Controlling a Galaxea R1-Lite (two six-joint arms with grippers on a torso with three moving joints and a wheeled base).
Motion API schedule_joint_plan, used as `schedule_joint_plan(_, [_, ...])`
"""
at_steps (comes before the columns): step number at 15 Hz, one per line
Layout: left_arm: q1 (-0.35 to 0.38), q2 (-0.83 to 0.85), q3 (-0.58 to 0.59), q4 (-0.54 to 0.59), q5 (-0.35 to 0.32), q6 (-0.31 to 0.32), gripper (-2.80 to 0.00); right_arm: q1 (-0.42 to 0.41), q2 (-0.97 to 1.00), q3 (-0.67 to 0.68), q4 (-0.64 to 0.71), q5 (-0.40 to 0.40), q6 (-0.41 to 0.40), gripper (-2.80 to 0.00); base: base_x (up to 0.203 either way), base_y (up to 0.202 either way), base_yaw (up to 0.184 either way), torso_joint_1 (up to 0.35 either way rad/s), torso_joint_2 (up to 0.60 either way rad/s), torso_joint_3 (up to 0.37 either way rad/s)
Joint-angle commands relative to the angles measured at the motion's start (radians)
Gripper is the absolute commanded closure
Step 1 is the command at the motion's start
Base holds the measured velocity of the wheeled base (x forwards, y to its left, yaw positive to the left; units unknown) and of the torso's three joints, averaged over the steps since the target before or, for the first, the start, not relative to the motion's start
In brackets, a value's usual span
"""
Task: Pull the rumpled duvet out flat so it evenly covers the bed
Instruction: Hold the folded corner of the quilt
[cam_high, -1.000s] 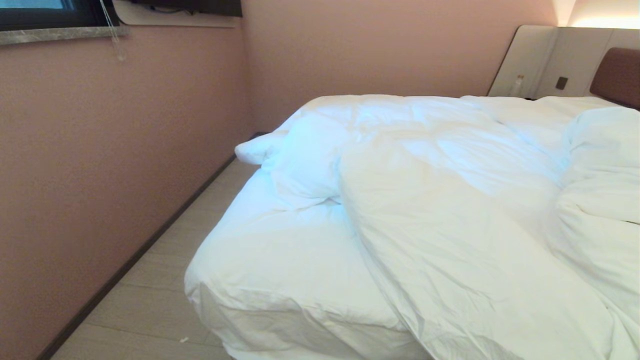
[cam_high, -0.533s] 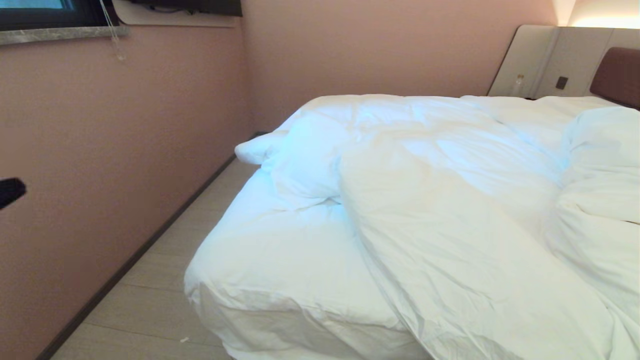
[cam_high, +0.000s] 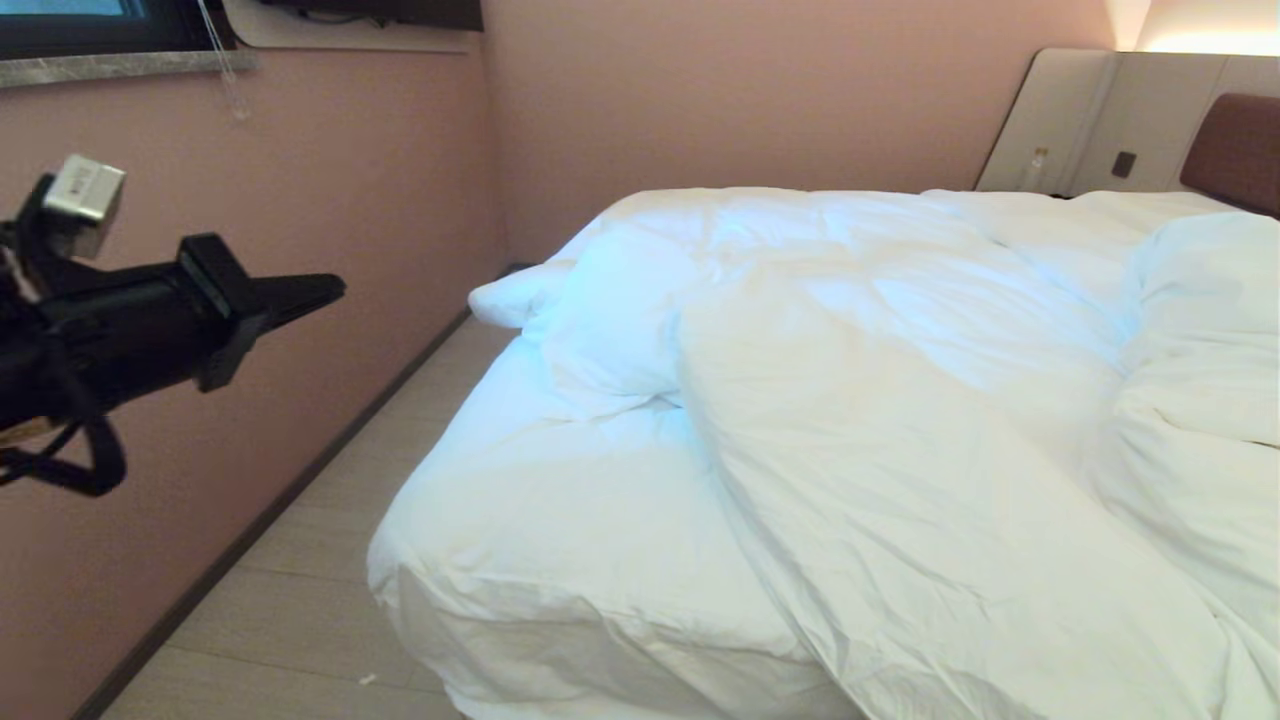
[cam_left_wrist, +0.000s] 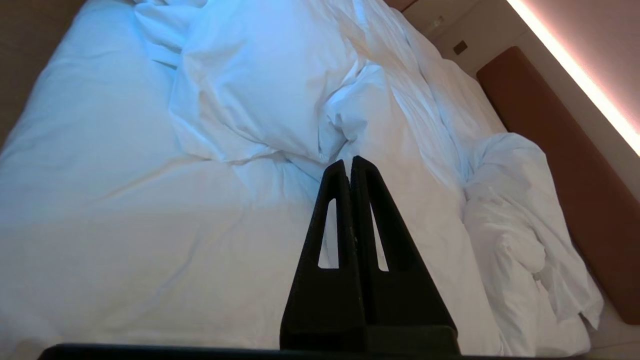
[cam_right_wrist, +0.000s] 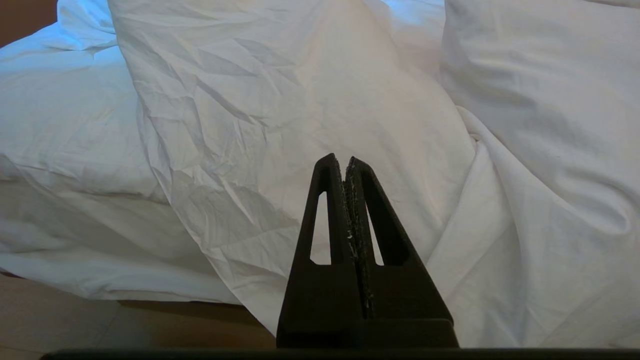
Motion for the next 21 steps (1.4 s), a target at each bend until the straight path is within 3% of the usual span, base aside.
schedule_joint_plan(1, [-0.012,0.189,-0.06,-0.035,-0.008,-0.011,0.0,0.0,0.001,0.0,0.0,0.0,0.0,0.0,0.0,0.0,0.0,0.0,0.0,0.0])
schedule_joint_plan(8, [-0.091,0.655,-0.481,-0.087,-0.018,-0.157,0.0,0.0,0.001,0.0,0.0,0.0,0.0,0.0,0.0,0.0,0.0,0.0,0.0,0.0])
schedule_joint_plan(11, [-0.098,0.771,-0.618,-0.087,-0.013,-0.178,0.0,0.0,0.001,0.0,0.0,0.0,0.0,0.0,0.0,0.0,0.0,0.0,0.0,0.0])
schedule_joint_plan(14, [-0.117,0.838,-0.674,-0.087,-0.011,-0.185,0.0,0.0,0.001,0.0,0.0,0.0,0.0,0.0,0.0,0.0,0.0,0.0,0.0,0.0])
schedule_joint_plan(18, [-0.141,0.845,-0.669,-0.088,-0.021,-0.233,0.0,0.0,0.001,0.0,0.0,0.0,0.0,0.0,0.0,0.0,0.0,0.0,0.0,0.0])
schedule_joint_plan(21, [-0.166,0.874,-0.683,-0.088,-0.01,-0.232,0.0,0.0,0.001,0.0,0.0,0.0,0.0,0.0,0.0,0.0,0.0,0.0,0.0,0.0])
